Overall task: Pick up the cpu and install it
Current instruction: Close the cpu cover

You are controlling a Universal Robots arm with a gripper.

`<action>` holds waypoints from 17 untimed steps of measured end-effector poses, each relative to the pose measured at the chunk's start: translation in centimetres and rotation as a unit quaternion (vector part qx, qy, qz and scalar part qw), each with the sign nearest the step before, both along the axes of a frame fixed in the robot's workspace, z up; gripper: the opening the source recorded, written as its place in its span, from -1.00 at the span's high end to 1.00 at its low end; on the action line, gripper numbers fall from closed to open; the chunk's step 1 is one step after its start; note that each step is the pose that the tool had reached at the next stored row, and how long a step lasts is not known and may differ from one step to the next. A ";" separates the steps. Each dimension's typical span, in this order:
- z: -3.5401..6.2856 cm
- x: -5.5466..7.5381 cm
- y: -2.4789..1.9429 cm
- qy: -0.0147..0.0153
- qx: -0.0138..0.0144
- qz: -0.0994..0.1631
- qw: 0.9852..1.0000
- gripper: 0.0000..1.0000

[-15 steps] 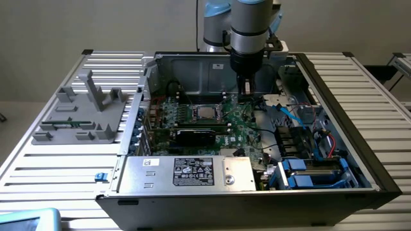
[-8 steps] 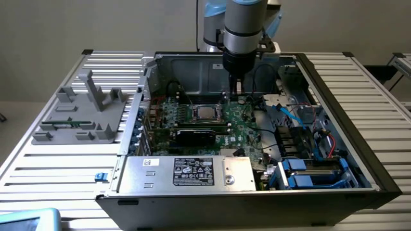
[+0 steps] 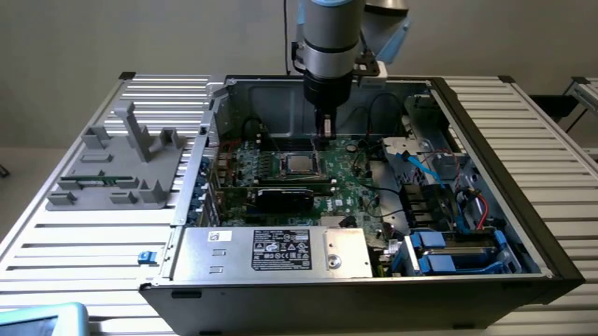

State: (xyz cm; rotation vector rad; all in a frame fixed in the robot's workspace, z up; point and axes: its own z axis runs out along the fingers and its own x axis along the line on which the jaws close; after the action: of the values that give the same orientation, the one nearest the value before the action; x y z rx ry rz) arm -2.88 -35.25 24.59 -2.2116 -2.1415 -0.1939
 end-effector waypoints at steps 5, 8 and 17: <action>-0.02 -2.3 0.00 0.000 0.000 0.000 1.000 0.76; -0.12 -3.6 0.00 0.000 0.000 0.000 1.000 0.76; -0.73 -5.1 0.00 0.021 -0.004 0.000 1.000 0.76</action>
State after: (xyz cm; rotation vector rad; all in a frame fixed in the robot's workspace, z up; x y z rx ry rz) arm -7.98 -35.25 23.86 -2.1995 -2.1249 -0.1390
